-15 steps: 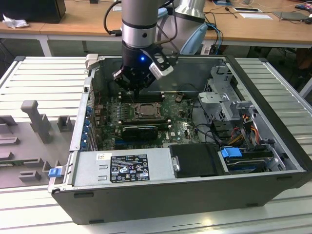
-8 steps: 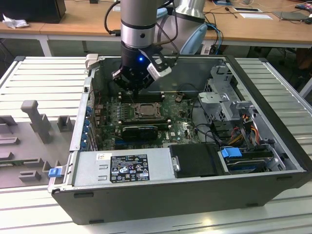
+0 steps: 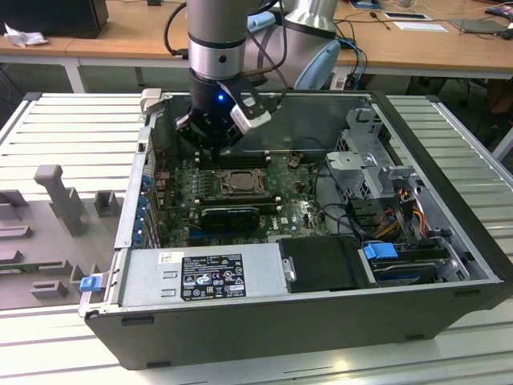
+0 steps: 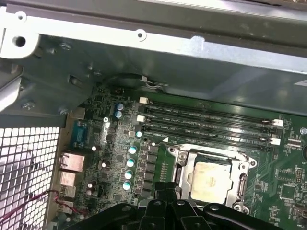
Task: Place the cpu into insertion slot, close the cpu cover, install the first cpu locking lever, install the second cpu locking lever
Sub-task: 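Install the first cpu locking lever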
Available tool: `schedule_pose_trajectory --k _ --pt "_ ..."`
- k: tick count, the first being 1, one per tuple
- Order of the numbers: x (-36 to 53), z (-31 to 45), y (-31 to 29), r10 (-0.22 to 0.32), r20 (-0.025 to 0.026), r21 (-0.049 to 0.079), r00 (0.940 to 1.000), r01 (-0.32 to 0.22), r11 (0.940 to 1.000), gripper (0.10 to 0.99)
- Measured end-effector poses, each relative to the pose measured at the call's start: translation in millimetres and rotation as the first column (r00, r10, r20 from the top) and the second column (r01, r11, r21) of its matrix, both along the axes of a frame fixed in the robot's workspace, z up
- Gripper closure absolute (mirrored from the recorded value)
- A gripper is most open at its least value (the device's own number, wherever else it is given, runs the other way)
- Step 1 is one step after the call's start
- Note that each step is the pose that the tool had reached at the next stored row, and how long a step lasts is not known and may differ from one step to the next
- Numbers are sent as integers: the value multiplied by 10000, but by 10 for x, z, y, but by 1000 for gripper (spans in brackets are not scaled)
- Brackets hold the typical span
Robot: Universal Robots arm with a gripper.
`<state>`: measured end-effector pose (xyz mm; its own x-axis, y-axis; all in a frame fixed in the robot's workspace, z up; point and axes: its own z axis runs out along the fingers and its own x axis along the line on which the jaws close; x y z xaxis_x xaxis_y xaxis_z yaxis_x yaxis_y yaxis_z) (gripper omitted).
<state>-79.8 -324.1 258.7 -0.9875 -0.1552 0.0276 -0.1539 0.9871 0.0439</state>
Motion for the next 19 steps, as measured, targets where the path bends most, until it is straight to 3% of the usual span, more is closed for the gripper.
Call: schedule_pose_trajectory --k 19 --pt "-184 0 0 2 0 -1 10000 -2 10000 980"
